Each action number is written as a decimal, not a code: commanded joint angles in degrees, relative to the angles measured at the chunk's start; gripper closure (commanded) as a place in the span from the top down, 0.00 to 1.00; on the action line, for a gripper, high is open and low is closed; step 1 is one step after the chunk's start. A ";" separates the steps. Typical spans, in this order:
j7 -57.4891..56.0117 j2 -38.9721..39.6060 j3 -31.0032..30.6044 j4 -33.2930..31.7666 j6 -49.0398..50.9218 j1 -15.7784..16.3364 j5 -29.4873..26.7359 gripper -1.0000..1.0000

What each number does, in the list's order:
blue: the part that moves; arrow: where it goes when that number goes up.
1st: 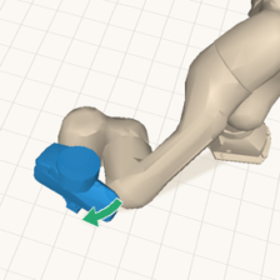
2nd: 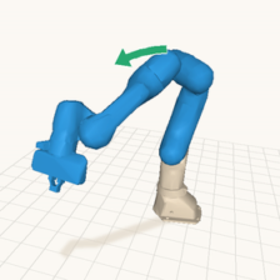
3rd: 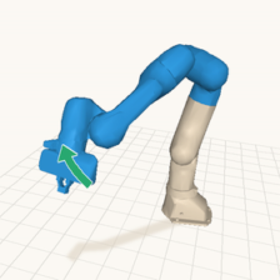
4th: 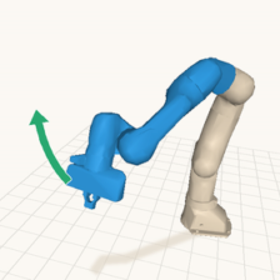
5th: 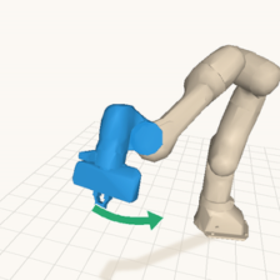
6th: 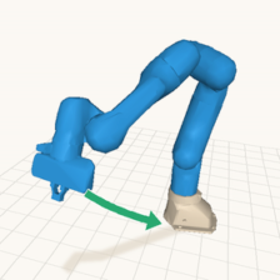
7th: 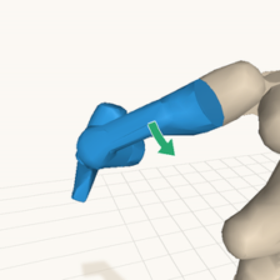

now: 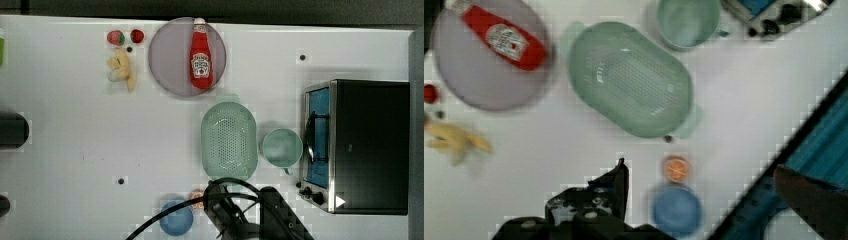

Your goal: Drag strainer right to left.

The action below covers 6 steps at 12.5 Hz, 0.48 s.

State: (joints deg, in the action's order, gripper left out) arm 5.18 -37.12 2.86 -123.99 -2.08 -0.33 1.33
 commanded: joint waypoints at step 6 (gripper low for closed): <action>22.57 19.44 -1.65 -19.15 -26.37 -0.03 1.63 1.00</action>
State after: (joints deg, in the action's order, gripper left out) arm 19.99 -15.55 1.73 -141.23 -27.67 -0.55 3.24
